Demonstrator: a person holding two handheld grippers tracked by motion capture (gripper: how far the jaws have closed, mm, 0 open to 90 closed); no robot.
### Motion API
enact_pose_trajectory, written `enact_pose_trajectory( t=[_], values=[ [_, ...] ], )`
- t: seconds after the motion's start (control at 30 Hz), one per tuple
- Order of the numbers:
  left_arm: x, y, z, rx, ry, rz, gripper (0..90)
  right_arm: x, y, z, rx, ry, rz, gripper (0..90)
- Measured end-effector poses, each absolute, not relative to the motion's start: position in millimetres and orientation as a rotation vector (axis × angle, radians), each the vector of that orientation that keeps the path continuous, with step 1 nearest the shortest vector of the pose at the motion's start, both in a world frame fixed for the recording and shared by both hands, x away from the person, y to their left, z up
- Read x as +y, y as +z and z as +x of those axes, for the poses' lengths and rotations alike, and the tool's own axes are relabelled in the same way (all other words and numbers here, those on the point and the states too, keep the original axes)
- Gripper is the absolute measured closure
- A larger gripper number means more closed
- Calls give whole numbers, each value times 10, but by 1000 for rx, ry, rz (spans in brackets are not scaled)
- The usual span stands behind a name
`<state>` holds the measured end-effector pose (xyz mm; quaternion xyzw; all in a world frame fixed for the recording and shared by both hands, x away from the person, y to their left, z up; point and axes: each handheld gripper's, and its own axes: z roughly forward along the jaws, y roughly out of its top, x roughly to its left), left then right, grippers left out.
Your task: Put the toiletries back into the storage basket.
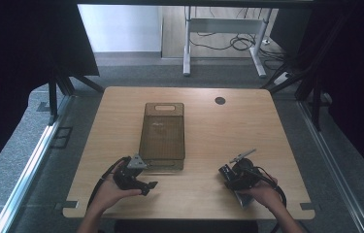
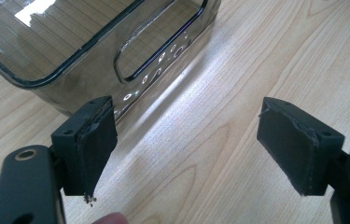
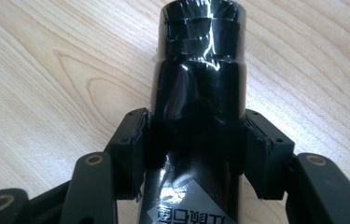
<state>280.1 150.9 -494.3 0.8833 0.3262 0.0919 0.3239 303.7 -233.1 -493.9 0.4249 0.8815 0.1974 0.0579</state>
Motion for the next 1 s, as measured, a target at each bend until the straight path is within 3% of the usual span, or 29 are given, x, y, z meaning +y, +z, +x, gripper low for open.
enact_pose_trajectory(
  t=[1.0],
  values=[
    [1505,-4947,2804,853,240,2323,201,-2233,-4479,3195,2658,734,1264,466]
  ],
)
